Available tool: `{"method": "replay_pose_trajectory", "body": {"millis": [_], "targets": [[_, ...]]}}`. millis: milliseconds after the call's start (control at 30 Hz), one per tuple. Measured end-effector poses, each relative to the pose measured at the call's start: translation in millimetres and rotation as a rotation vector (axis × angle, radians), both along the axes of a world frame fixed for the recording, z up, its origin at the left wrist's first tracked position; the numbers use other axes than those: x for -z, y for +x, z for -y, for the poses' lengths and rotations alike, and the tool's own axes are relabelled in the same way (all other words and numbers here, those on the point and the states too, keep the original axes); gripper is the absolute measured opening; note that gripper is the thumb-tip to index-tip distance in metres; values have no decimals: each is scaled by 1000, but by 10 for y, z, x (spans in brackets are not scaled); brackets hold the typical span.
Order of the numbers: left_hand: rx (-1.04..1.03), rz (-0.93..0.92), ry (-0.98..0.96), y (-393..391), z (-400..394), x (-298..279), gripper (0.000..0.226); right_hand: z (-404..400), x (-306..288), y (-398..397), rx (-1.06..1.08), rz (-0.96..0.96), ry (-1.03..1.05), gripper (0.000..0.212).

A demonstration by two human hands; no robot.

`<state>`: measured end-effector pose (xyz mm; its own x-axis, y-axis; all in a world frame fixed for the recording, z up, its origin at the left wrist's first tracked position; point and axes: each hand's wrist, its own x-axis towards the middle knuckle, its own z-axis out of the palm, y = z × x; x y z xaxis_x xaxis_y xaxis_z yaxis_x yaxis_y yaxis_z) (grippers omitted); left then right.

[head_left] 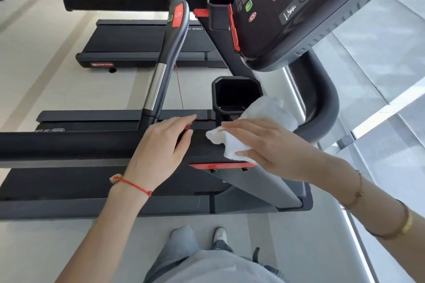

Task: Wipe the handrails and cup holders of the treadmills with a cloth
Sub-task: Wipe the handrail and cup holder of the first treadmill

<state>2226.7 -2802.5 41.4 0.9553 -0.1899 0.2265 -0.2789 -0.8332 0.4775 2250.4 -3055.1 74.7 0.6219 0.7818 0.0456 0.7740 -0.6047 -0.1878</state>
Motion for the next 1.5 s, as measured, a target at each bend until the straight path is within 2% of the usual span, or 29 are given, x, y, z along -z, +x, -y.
{"method": "replay_pose_trajectory", "body": {"millis": [300,500,600,700,833,900,1133,1300,1500], "targets": [[-50,35,88,-194,-718,68,33,-640,120,-65,139,169,-155,58],[-57,50,113,-259,-1270,82,31,-1511,224,-115,160,235,-43,52],[-55,61,121,-282,-1528,102,31,-1788,279,-152,158,170,9,51],[-42,59,117,-298,-1760,106,32,-1581,230,-137,198,34,97,56],[-18,62,130,-303,-2021,115,33,-1464,215,-145,276,237,-55,56],[-13,67,132,-301,-2123,122,33,-1583,281,-133,273,277,-82,57],[-41,77,131,-293,-2420,153,32,-2094,467,-114,302,424,54,52],[-101,94,123,-326,-2582,182,31,-2556,480,-58,269,473,97,48],[-213,147,97,-432,-2673,206,28,-2833,472,0,196,444,59,54]]}}
